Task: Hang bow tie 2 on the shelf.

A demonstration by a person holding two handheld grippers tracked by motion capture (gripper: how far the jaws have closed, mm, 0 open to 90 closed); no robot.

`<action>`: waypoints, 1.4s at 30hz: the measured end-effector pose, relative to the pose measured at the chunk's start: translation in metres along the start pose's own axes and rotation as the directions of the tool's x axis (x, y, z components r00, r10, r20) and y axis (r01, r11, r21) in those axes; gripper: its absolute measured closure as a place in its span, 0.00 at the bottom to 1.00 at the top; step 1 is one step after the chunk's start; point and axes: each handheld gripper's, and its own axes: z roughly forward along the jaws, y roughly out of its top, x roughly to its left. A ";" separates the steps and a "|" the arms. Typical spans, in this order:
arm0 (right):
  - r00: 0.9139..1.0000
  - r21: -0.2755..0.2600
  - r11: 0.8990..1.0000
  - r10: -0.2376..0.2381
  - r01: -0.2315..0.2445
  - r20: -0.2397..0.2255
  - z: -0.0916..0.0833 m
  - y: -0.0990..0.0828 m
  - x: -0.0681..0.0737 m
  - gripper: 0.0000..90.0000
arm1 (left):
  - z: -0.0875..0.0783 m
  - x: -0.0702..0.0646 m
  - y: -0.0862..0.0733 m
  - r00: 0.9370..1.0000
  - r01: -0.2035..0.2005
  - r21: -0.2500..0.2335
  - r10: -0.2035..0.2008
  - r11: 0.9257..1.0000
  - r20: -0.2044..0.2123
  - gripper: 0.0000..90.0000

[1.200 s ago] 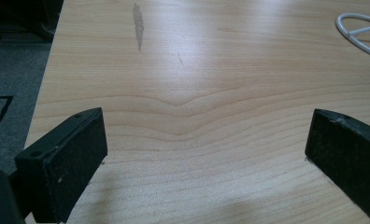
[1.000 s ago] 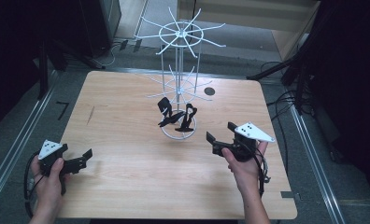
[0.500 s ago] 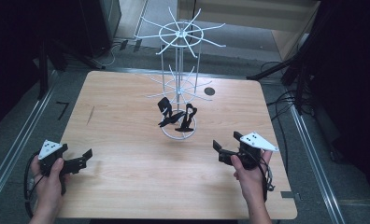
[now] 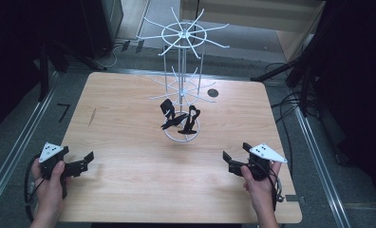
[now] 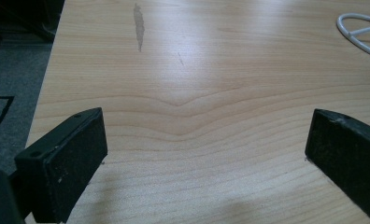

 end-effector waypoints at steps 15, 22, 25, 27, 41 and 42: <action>0.997 0.015 0.999 0.043 -0.044 0.057 -0.018 -0.026 -0.031 0.14 | 0.000 0.000 0.000 1.000 0.000 -0.002 0.000 1.000 0.000 0.00; 0.994 0.022 0.998 0.054 -0.057 0.095 -0.029 -0.036 -0.046 0.14 | 0.000 0.000 0.000 1.000 0.000 -0.002 0.000 1.000 -0.002 0.00; 0.992 0.029 0.997 0.061 -0.064 0.112 -0.034 -0.040 -0.053 0.14 | 0.000 0.000 0.000 1.000 -0.002 0.000 0.002 1.000 -0.002 0.00; 0.991 0.030 0.997 0.063 -0.067 0.121 -0.037 -0.042 -0.056 0.14 | 0.000 0.000 0.000 1.000 -0.001 -0.001 0.001 1.000 -0.003 0.00; 0.977 0.024 0.993 0.105 -0.111 0.185 -0.071 -0.062 -0.084 0.14 | 0.000 -0.001 0.000 1.000 -0.001 0.000 0.001 1.000 -0.002 0.00; 0.976 0.027 0.993 0.108 -0.115 0.191 -0.074 -0.064 -0.086 0.14 | 0.000 -0.001 0.000 1.000 -0.001 0.000 0.001 1.000 -0.002 0.00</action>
